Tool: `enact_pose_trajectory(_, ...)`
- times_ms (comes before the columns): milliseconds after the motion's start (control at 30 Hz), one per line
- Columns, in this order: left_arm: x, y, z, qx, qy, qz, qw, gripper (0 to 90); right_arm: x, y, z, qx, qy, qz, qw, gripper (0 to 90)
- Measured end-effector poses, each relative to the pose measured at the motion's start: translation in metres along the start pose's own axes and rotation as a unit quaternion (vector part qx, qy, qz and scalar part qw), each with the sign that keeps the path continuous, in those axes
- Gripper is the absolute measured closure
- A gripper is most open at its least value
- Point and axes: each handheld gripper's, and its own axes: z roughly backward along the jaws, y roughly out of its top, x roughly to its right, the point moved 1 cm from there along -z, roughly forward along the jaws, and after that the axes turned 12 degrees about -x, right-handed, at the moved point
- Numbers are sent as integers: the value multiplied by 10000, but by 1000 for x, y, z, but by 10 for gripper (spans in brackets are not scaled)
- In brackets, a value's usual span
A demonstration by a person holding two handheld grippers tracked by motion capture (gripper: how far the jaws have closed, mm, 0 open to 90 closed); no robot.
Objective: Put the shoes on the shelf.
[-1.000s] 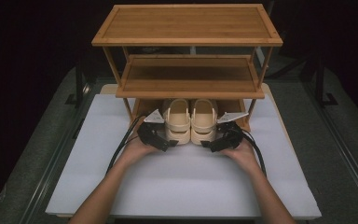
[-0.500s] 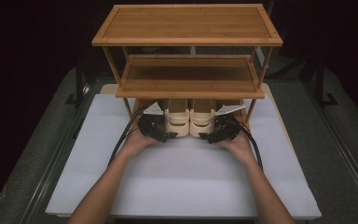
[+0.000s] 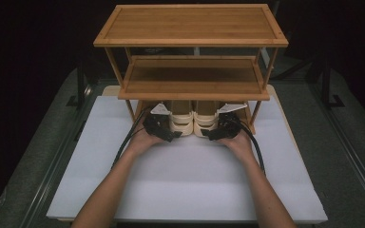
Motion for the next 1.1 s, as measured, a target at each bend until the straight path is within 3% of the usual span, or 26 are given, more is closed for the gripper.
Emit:
enact_pose_trajectory(233, -6, 3, -6, 6, 179, -8, 9998, 12, 6, 4, -4, 74, -84, 113, 9999, 14)
enact_pose_trajectory(300, -10, 6, -8, -70, 241, -32, 9997, 35, 7, 8, -6, 56, -241, 152, 9996, 30)
enact_pose_trajectory(400, -11, 7, -9, -88, 257, -39, 9996, 40, 6, 11, -7, -34, -310, 96, 9995, 34)
enact_pose_trajectory(433, -12, 6, -10, -49, 238, 44, 9997, 40, 6, 11, -8, -64, -357, 72, 9993, 41)
enact_pose_trajectory(500, -12, 6, -10, -54, 241, 83, 9997, 40, 7, 12, -10, 5, -355, 66, 9993, 41)
enact_pose_trajectory(667, -10, 6, -9, -159, 255, 29, 9995, 40, 6, 11, -10, 7, -435, 70, 9990, 48)
enact_pose_trajectory(800, -10, 3, -5, -189, 130, 68, 9997, 39, 5, 10, -6, -9, -382, 72, 9992, 49)
enact_pose_trajectory(1000, -5, -2, 14, -144, 145, 224, 9995, 39, 4, 4, 7, 81, -410, 109, 9991, 36)
enact_pose_trajectory(1100, -2, -7, 23, -261, 171, 229, 9993, 39, 1, -2, 16, 29, -420, 16, 9991, 30)
